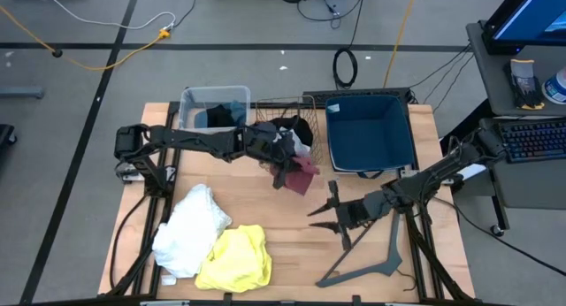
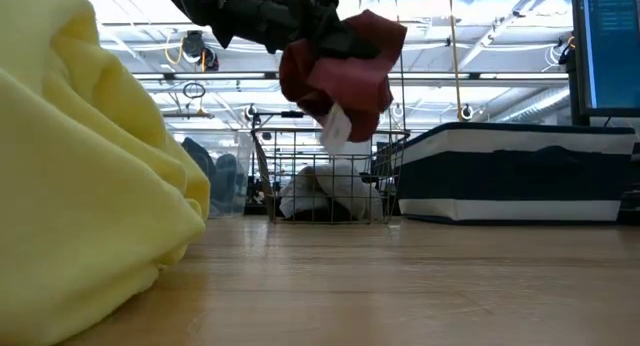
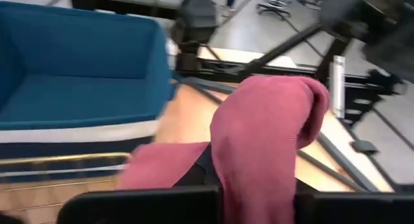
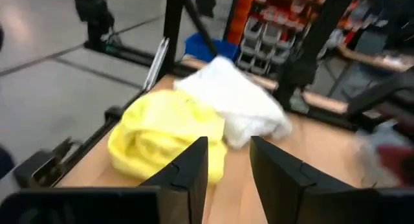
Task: Pick & Place Cloths
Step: Put the red short into the gold wire basket
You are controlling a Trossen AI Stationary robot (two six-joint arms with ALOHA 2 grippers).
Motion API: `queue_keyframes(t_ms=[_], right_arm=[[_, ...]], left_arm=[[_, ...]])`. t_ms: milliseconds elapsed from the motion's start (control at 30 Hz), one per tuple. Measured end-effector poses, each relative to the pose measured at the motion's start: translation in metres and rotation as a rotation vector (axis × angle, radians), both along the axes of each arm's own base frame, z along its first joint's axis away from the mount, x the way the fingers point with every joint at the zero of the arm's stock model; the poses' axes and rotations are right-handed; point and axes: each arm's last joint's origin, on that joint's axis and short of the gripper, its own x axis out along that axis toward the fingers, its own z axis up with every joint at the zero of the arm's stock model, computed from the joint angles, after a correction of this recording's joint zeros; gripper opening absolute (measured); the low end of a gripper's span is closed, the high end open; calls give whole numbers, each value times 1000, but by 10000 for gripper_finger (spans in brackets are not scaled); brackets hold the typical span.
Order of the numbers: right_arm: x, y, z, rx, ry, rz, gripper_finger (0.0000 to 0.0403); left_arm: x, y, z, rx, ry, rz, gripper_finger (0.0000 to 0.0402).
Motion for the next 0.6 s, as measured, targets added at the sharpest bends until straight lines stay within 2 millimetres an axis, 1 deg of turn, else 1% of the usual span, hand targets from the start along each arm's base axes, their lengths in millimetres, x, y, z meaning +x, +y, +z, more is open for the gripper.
queue_keyframes(t_ms=[100, 267, 400, 600], right_arm=[[-5, 6, -6, -2, 65, 16, 111], [-14, 15, -13, 6, 153, 46, 108], [-19, 20, -20, 10, 227, 52, 105], [-27, 26, -26, 52, 309, 53, 107]], left_arm=[[-1, 6, 1, 7, 0, 36, 6], [-3, 16, 3, 30, -5, 132, 8], [-5, 24, 7, 52, -22, 197, 6], [-11, 36, 20, 82, -74, 249, 5]])
